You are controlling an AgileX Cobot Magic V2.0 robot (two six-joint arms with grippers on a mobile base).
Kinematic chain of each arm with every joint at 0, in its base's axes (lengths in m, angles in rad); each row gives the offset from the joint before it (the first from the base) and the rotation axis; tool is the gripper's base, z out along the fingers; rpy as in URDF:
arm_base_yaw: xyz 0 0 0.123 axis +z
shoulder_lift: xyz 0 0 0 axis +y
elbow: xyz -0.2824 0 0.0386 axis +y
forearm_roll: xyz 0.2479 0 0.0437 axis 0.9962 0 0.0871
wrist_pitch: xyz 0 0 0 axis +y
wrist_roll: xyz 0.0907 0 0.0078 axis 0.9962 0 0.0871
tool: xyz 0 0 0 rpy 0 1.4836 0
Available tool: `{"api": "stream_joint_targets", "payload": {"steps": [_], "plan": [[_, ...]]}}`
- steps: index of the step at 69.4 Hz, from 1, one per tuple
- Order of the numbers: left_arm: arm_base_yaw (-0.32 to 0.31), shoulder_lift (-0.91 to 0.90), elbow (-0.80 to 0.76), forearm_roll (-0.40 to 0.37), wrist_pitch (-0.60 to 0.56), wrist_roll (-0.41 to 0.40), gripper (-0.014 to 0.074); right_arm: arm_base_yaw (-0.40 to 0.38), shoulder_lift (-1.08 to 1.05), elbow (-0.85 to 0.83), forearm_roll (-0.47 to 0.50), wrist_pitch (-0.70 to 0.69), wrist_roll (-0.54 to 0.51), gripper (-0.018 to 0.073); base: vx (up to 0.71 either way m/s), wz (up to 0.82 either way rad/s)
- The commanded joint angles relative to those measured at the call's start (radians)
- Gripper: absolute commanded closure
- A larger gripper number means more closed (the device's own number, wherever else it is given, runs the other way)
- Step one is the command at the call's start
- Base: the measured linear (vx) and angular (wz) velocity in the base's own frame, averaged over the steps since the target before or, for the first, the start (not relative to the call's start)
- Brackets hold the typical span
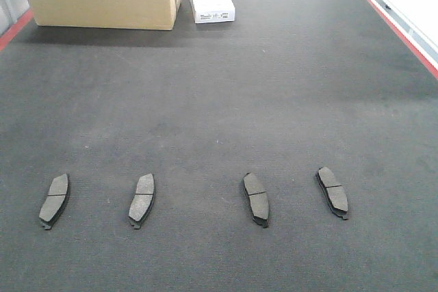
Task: Move and align brake pads A on conveyor
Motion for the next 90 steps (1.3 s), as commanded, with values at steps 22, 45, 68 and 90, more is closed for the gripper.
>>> {"api": "stream_joint_targets", "payload": {"steps": [22, 45, 68, 90], "plan": [[-0.004, 0.01, -0.027, 0.019, -0.072, -0.004, 0.0604, -0.003, 0.011, -0.026, -0.022, -0.034, -0.007, 0.0571, 0.0, 0.0], [-0.004, 0.01, -0.027, 0.019, -0.069, -0.004, 0.0603, -0.003, 0.011, -0.026, -0.022, -0.034, -0.007, 0.0571, 0.0, 0.0], [0.077, 0.009, -0.019, -0.146, -0.047, 0.016, 0.0603, -0.003, 0.011, -0.026, -0.023, -0.033, -0.007, 0.0571, 0.0, 0.0], [0.378, 0.009, 0.23, -0.455, -0.44, 0.328, 0.0603, -0.003, 0.011, -0.026, -0.022, -0.032, -0.007, 0.0571, 0.0, 0.0]]}}
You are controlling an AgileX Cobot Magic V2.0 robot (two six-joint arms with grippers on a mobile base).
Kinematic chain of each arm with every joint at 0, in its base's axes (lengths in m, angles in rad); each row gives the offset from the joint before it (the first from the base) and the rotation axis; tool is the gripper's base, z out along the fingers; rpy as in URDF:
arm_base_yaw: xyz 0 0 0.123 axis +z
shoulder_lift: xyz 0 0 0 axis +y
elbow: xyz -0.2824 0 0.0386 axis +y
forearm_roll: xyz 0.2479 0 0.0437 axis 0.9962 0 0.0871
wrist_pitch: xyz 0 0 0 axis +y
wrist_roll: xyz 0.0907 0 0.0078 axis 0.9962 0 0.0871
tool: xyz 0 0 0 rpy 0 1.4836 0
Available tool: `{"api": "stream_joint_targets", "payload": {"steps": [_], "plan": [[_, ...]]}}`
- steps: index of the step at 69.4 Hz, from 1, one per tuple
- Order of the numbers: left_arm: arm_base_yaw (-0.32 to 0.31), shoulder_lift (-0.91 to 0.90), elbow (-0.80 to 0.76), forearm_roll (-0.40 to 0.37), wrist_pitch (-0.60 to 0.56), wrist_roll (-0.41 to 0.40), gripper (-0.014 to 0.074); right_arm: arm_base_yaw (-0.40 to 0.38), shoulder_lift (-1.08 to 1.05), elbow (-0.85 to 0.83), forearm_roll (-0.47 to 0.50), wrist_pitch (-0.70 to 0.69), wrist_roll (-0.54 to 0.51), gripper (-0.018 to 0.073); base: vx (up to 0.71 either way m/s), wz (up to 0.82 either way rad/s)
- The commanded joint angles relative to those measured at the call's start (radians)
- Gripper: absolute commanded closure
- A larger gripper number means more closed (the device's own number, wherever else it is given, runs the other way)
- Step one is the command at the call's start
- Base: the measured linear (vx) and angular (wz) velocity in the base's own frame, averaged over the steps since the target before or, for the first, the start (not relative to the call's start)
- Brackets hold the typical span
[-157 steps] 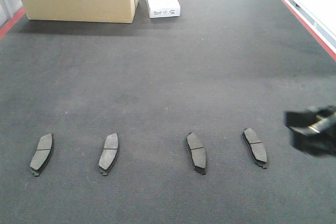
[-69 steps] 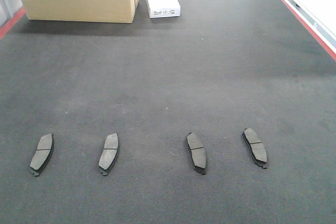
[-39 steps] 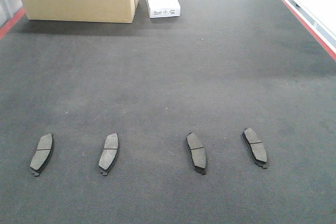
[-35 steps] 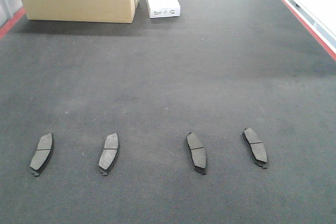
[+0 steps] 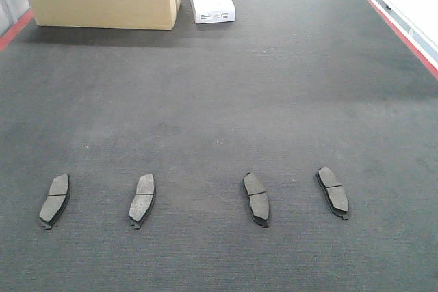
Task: Move and align brake pads A on conveyor
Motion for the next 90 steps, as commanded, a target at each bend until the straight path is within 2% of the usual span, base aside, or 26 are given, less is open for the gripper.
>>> {"api": "stream_joint_targets", "payload": {"steps": [1, 7, 12, 17, 20, 28, 32, 54, 90], "plan": [[0.069, 0.009, 0.053, -0.128, -0.241, 0.14, 0.0603, -0.003, 0.011, -0.026, -0.022, -0.062, -0.007, 0.0571, 0.0, 0.0], [0.118, 0.009, 0.137, -0.234, -0.357, 0.231, 0.0603, -0.003, 0.011, -0.026, -0.022, -0.062, -0.007, 0.0571, 0.0, 0.0], [0.151, -0.004, 0.19, -0.26, -0.402, 0.261, 0.0603, -0.003, 0.011, -0.026, -0.022, -0.062, -0.007, 0.0571, 0.0, 0.0], [0.177, -0.053, 0.239, -0.258, -0.412, 0.261, 0.0603, -0.003, 0.011, -0.026, -0.022, -0.062, -0.007, 0.0571, 0.0, 0.0], [0.187, -0.103, 0.237, -0.234, -0.358, 0.261, 0.0603, -0.003, 0.011, -0.026, -0.022, -0.062, -0.007, 0.0571, 0.0, 0.0], [0.186, -0.223, 0.237, -0.154, -0.3, 0.261, 0.0603, -0.003, 0.011, -0.026, -0.022, -0.062, -0.007, 0.0571, 0.0, 0.0], [0.186, -0.28, 0.237, -0.15, -0.275, 0.262, 0.0603, -0.003, 0.011, -0.026, -0.022, -0.062, -0.007, 0.0571, 0.0, 0.0], [0.154, -0.269, 0.238, -0.151, -0.228, 0.26, 0.0603, -0.003, 0.011, -0.026, -0.019, -0.058, -0.007, 0.0571, 0.0, 0.0], [0.154, -0.268, 0.237, -0.158, -0.228, 0.257, 0.0603, -0.003, 0.011, -0.026, -0.019, -0.058, -0.007, 0.0571, 0.0, 0.0]]}}
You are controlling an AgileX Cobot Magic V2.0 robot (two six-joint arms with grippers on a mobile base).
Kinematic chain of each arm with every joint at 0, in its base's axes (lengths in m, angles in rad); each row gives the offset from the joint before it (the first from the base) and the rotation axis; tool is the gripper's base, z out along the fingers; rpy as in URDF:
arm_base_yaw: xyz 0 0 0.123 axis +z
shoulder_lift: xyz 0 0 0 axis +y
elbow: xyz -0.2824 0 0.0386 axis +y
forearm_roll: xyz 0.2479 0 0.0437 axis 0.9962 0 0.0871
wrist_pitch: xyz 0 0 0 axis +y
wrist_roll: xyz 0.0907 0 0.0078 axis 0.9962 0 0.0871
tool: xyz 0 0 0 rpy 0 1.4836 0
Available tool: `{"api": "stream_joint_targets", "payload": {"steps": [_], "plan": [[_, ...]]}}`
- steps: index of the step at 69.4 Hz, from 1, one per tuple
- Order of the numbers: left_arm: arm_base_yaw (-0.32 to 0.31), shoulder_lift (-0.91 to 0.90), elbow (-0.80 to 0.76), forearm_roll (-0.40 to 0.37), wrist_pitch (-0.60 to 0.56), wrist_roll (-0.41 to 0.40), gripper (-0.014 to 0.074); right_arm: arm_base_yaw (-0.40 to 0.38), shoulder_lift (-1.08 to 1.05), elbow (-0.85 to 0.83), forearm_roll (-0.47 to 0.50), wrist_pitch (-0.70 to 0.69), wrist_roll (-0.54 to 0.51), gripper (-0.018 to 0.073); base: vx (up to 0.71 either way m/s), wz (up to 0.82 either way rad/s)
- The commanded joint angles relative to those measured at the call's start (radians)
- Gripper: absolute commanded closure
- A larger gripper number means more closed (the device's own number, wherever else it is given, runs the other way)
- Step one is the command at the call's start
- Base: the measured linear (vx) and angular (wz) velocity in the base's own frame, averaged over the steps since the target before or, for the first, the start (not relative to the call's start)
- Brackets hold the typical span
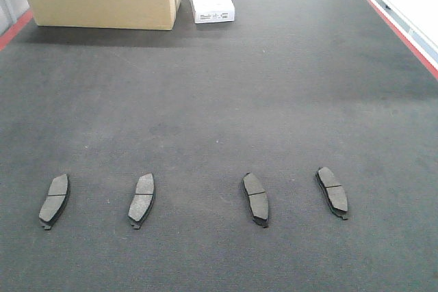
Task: Move and align brake pads A on conveyor
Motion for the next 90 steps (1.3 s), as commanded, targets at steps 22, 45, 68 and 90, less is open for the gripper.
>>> {"api": "stream_joint_targets", "payload": {"steps": [22, 45, 68, 90], "plan": [[-0.006, -0.015, 0.018, -0.007, -0.069, -0.002, 0.0603, -0.003, 0.011, -0.026, -0.021, -0.065, -0.007, 0.0571, 0.0, 0.0], [-0.006, -0.015, 0.018, -0.007, -0.069, -0.002, 0.0603, -0.136, 0.07, -0.025, -0.006, -0.181, -0.04, 0.0571, 0.0, 0.0], [-0.006, -0.015, 0.018, -0.007, -0.069, -0.002, 0.0603, -0.486, -0.02, 0.22, 0.167, -0.472, -0.188, 0.0571, 0.0, 0.0], [-0.006, -0.015, 0.018, -0.007, -0.069, -0.002, 0.0603, -0.62, -0.109, 0.37, 0.413, -0.489, -0.366, 0.0571, 0.0, 0.0]]}}
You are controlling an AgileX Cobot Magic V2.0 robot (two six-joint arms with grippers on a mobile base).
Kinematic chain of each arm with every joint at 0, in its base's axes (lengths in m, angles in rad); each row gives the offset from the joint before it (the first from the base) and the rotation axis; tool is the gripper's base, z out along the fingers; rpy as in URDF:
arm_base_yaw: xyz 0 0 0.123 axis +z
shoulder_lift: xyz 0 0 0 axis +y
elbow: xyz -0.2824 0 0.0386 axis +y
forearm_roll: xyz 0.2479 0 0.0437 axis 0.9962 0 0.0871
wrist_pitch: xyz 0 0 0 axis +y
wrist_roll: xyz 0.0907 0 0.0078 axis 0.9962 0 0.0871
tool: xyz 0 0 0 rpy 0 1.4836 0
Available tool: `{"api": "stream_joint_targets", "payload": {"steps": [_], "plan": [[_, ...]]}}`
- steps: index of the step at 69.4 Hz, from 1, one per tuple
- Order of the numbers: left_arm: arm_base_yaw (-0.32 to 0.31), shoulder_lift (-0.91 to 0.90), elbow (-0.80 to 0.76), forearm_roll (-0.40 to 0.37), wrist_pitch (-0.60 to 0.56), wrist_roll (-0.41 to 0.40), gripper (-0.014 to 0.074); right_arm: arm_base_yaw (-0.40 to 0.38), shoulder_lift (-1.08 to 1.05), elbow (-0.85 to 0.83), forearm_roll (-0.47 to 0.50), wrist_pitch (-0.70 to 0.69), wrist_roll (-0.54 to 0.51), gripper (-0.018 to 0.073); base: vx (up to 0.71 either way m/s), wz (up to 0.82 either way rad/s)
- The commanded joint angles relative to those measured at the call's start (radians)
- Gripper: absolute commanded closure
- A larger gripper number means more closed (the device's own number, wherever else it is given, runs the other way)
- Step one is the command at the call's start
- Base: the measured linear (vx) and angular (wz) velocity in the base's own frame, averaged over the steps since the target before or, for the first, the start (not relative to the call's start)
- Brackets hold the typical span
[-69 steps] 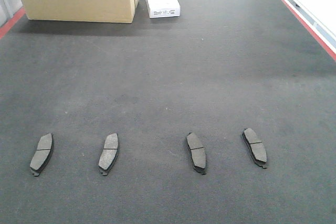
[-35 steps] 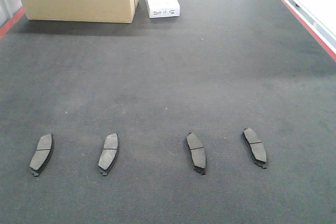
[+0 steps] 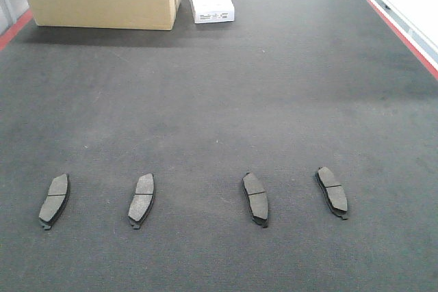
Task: Move and align brake pads A on conveyor
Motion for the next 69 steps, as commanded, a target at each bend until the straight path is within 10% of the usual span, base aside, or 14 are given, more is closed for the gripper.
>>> {"api": "stream_joint_targets", "payload": {"steps": [1, 69], "plan": [[-0.006, -0.015, 0.018, -0.007, -0.069, -0.002, 0.0603, -0.014, 0.011, 0.008, 0.08, -0.097, -0.098, 0.0571, 0.0, 0.0], [-0.006, -0.015, 0.018, -0.007, -0.069, -0.002, 0.0603, -0.014, -0.044, 0.091, 0.032, -0.17, -0.14, 0.0571, 0.0, 0.0]]}}
